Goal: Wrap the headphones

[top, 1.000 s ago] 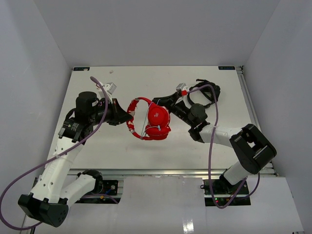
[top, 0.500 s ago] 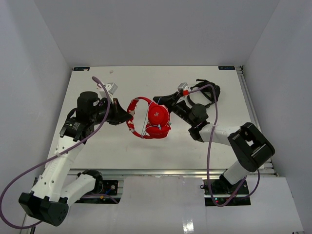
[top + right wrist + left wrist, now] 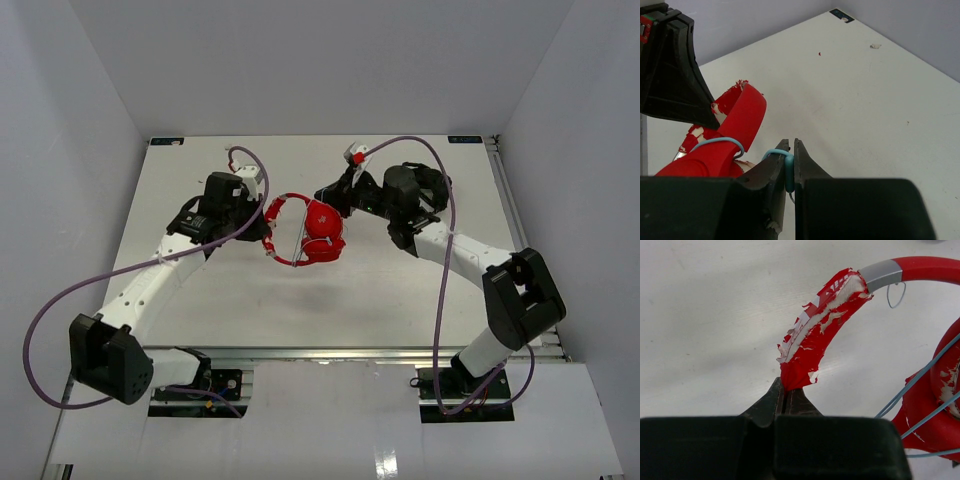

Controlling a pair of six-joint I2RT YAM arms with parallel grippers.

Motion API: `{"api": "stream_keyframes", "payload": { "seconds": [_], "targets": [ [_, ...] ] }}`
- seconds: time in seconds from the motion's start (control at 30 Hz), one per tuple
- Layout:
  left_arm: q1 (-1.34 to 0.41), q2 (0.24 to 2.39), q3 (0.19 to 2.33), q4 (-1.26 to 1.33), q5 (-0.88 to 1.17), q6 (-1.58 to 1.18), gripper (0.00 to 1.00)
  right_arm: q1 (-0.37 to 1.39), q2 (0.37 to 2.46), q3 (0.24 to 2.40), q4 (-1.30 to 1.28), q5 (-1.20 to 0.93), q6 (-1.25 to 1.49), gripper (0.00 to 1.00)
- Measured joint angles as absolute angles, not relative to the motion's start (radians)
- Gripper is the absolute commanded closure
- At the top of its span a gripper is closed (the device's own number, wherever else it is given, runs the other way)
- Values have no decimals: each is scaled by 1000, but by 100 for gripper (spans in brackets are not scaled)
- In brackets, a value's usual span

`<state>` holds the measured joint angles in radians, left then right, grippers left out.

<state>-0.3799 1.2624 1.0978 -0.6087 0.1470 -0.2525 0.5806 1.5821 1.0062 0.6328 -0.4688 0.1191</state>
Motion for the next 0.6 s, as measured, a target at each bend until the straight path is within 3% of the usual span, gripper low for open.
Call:
{"api": "stream_keyframes", "payload": {
  "seconds": [0.3, 0.6],
  "targets": [
    [-423, 1292, 1142, -623, -69, -198, 100, 554, 1677, 1222, 294, -574, 7, 92],
    [-464, 1309, 1261, -703, -175, -27, 100, 499, 1711, 1248, 209, -785, -74, 92]
  ]
}}
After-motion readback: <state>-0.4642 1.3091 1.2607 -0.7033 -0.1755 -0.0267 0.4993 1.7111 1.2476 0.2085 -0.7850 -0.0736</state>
